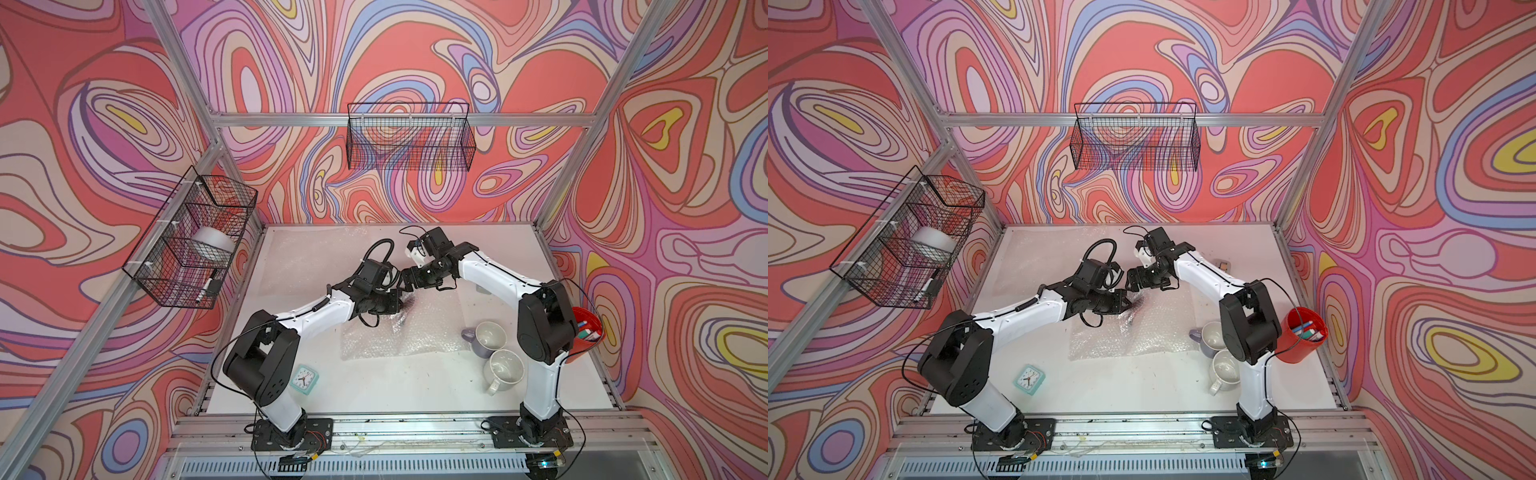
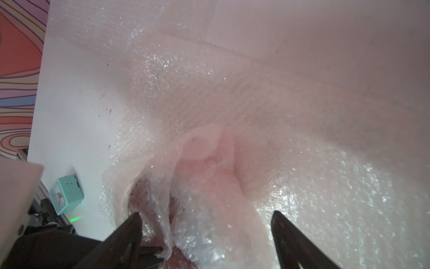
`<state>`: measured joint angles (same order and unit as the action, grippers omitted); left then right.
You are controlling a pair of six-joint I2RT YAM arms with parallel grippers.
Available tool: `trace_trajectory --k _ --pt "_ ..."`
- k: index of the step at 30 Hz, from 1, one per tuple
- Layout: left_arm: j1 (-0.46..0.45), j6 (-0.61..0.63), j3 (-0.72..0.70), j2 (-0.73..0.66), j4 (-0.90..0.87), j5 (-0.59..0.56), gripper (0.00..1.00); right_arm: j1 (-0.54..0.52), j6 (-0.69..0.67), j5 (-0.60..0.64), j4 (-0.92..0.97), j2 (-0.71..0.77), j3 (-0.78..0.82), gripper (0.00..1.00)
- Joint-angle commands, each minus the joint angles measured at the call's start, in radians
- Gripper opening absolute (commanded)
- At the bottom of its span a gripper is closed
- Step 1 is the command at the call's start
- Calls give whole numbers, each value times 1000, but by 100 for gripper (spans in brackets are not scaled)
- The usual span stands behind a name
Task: Wrap mugs in bubble wrap
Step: Wrap the mug in bubble wrap.
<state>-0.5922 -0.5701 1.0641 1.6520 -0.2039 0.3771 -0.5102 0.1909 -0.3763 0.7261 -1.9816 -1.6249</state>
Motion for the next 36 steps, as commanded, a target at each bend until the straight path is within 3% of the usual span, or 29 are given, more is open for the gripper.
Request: trace_trajectory --k 1,6,12,16,21,24,29,34,36 --pt "-8 -7 0 28 15 12 0 -1 -9 -65 4 -52 -27 88" --pt "-8 -7 -1 22 21 18 0 -1 -16 -76 11 -100 -25 87" --pt "-7 2 -12 -56 35 21 1 -1 -14 25 28 -125 -11 80" --pt "4 26 -35 -150 66 40 20 -1 -22 25 24 -136 -9 78" --pt "95 19 -72 -224 73 36 25 -1 -32 22 22 -144 -13 76" --pt "149 45 -38 -192 -10 -16 27 -1 -40 17 22 -148 -15 76" --pt "156 134 71 -74 -156 -85 47 -1 -49 20 18 -149 -13 75" --pt "157 153 98 6 -150 -31 65 -1 -53 28 17 -157 -13 74" --pt "155 148 95 29 -139 -10 68 -1 -53 30 15 -160 -13 74"
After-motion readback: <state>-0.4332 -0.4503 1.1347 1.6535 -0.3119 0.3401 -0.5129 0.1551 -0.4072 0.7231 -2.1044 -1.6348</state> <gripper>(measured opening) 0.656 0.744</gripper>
